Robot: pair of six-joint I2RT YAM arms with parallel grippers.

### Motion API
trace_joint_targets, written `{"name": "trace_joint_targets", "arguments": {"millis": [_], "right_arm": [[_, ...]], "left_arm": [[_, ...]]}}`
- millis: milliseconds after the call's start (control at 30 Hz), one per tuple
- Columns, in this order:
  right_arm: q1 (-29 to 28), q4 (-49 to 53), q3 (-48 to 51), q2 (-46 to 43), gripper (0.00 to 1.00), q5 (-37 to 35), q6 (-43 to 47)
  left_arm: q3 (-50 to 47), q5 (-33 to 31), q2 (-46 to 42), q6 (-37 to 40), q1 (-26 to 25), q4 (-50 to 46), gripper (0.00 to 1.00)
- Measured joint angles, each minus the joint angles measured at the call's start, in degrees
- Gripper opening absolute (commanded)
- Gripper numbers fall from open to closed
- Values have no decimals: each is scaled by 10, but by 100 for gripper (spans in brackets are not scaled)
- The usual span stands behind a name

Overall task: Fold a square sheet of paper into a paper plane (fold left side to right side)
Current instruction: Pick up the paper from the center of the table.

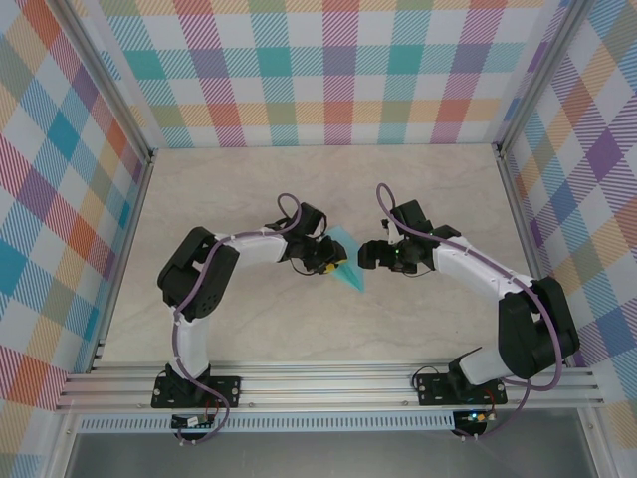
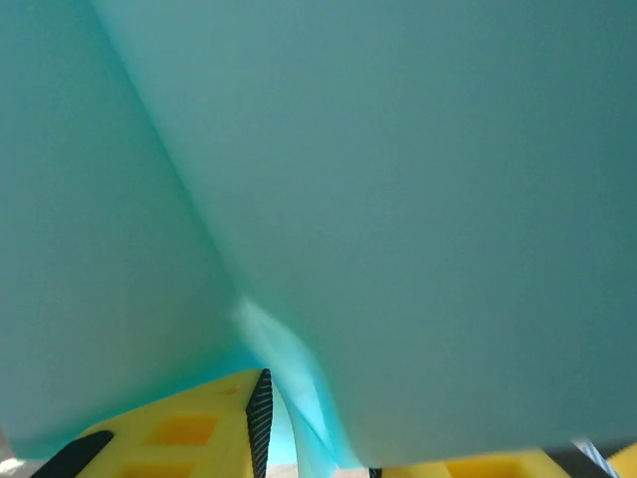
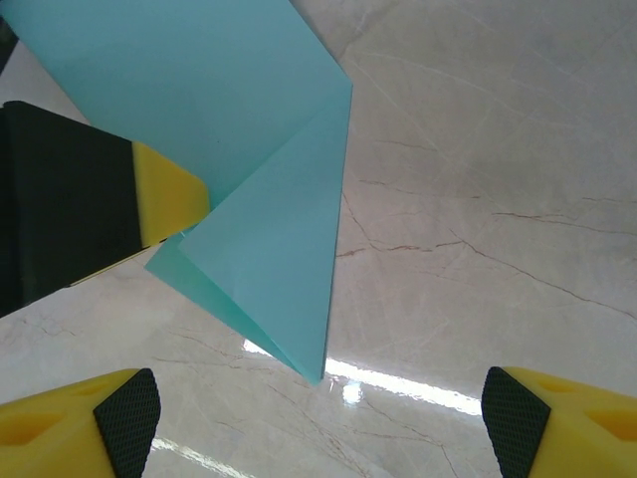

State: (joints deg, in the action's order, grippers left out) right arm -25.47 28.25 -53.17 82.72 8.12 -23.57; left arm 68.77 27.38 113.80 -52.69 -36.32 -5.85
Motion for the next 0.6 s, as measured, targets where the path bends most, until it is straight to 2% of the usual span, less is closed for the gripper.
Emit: {"name": "trace_joint_targets", "arguments": {"millis": [300, 467, 600], "right_arm": [[9, -7, 7, 0, 87, 17, 0], [27, -18, 19, 0, 87, 46, 0], [57, -51, 40, -1, 87, 109, 1]], "left_arm": [[5, -1, 12, 12, 0, -2, 12], [5, -2, 12, 22, 3, -1, 9], [3, 7, 6, 50, 9, 0, 8]]}}
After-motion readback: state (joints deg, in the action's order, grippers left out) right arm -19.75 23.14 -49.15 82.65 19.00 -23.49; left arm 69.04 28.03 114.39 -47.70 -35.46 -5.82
